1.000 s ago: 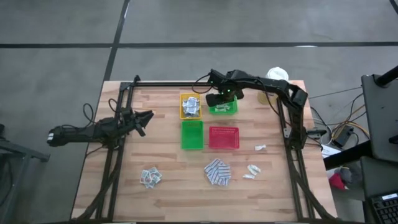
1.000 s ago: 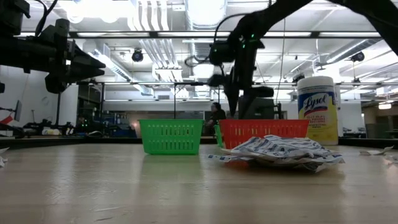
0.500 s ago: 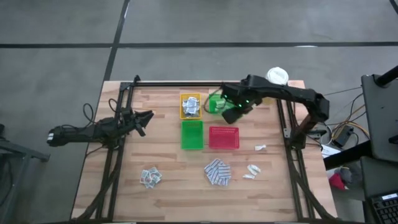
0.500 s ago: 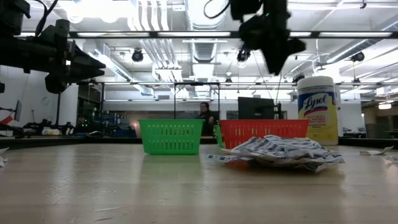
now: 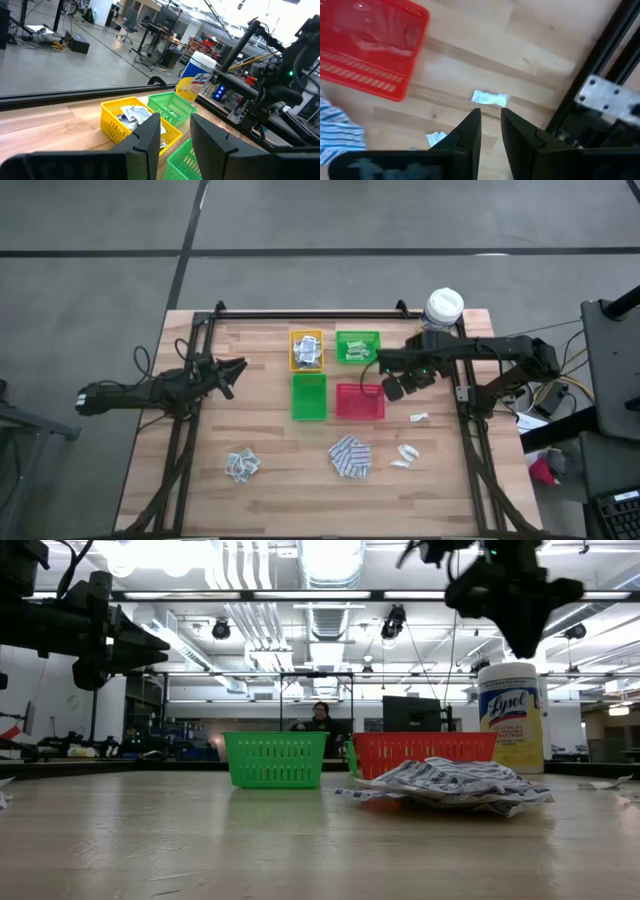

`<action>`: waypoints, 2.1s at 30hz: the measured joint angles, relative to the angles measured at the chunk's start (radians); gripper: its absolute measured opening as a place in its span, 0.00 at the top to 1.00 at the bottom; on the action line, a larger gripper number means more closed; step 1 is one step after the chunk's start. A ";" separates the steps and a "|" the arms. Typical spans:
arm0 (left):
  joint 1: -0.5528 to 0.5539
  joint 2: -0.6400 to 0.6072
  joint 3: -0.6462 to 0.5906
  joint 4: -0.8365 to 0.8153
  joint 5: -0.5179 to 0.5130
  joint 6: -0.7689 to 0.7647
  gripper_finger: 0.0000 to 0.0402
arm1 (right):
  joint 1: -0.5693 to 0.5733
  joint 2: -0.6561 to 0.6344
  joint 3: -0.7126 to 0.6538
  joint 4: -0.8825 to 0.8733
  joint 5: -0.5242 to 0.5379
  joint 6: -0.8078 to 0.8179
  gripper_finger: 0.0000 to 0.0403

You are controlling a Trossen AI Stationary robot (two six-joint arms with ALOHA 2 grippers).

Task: Pick & Place First Aid Supplies
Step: Put the green bandage pack into the top green bin

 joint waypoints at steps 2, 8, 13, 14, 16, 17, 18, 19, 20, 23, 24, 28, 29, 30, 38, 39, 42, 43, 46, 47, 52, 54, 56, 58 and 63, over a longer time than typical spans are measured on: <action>0.000 0.000 0.000 0.000 0.000 0.000 0.73 | 0.017 -0.027 -0.064 0.031 -0.003 0.044 0.82; 0.000 0.000 0.000 0.000 0.000 -0.001 0.73 | 0.057 -0.101 -0.242 0.167 -0.004 0.147 0.79; 0.000 0.000 0.000 0.000 0.000 -0.001 0.73 | 0.076 -0.151 -0.373 0.248 -0.018 0.181 0.75; 0.000 0.000 0.000 0.000 0.000 -0.001 0.73 | 0.076 -0.159 -0.397 0.267 -0.025 0.182 0.75; 0.000 0.000 0.000 0.000 0.000 -0.001 0.73 | 0.076 -0.174 -0.441 0.307 -0.028 0.199 0.73; 0.000 0.000 0.000 0.000 0.000 -0.001 0.73 | 0.076 -0.180 -0.464 0.328 -0.028 0.207 0.73; 0.000 0.000 0.000 0.000 0.000 -0.001 0.73 | 0.075 -0.183 -0.484 0.347 -0.028 0.217 0.72; 0.000 0.000 0.000 0.000 0.000 -0.001 0.73 | 0.075 -0.186 -0.503 0.367 -0.028 0.225 0.72; 0.000 0.000 0.000 0.000 0.000 -0.001 0.73 | 0.075 -0.189 -0.521 0.390 -0.029 0.231 0.72; 0.000 0.000 0.000 0.000 0.000 -0.001 0.73 | 0.075 -0.190 -0.567 0.446 -0.052 0.241 0.72; 0.000 0.000 0.000 0.000 0.000 -0.001 0.73 | 0.075 -0.190 -0.581 0.464 -0.063 0.241 0.72; 0.000 0.000 0.000 0.000 0.000 -0.002 0.73 | 0.076 -0.184 -0.631 0.498 -0.086 0.261 0.75; 0.000 0.000 0.000 0.000 0.000 -0.002 0.73 | 0.075 -0.183 -0.641 0.504 -0.090 0.273 0.75; 0.000 0.000 0.000 0.000 0.000 -0.002 0.73 | 0.075 -0.183 -0.650 0.506 -0.097 0.280 0.76; 0.000 0.000 -0.001 0.000 0.000 -0.001 0.73 | 0.076 -0.183 -0.671 0.508 -0.129 0.312 0.79; 0.000 0.000 -0.001 0.001 0.000 -0.001 0.73 | 0.076 -0.183 -0.671 0.509 -0.128 0.312 0.79; 0.000 0.000 -0.001 0.001 0.000 -0.001 0.73 | 0.076 -0.183 -0.673 0.510 -0.128 0.331 0.80; 0.000 0.000 -0.001 0.001 0.000 -0.001 0.73 | 0.076 -0.183 -0.675 0.511 -0.128 0.333 0.80; 0.000 0.000 -0.001 0.002 0.000 0.000 0.73 | 0.076 -0.183 -0.689 0.515 -0.128 0.339 0.79; 0.000 0.000 -0.001 0.002 0.000 0.000 0.73 | 0.076 -0.183 -0.695 0.515 -0.128 0.346 0.79; 0.000 0.000 -0.001 0.002 0.000 -0.001 0.73 | 0.076 -0.183 -0.741 0.562 -0.128 0.356 0.78; 0.000 0.000 -0.001 0.002 0.000 -0.002 0.73 | 0.076 -0.183 -0.761 0.591 -0.128 0.356 0.79; 0.000 0.000 -0.001 0.003 0.000 -0.002 0.73 | 0.076 -0.184 -0.775 0.619 -0.131 0.363 0.80; 0.000 0.000 -0.001 0.003 0.000 -0.002 0.73 | 0.075 -0.186 -0.784 0.631 -0.134 0.378 0.81; 0.000 0.000 -0.001 0.003 0.000 -0.002 0.73 | 0.075 -0.185 -0.788 0.633 -0.131 0.379 0.83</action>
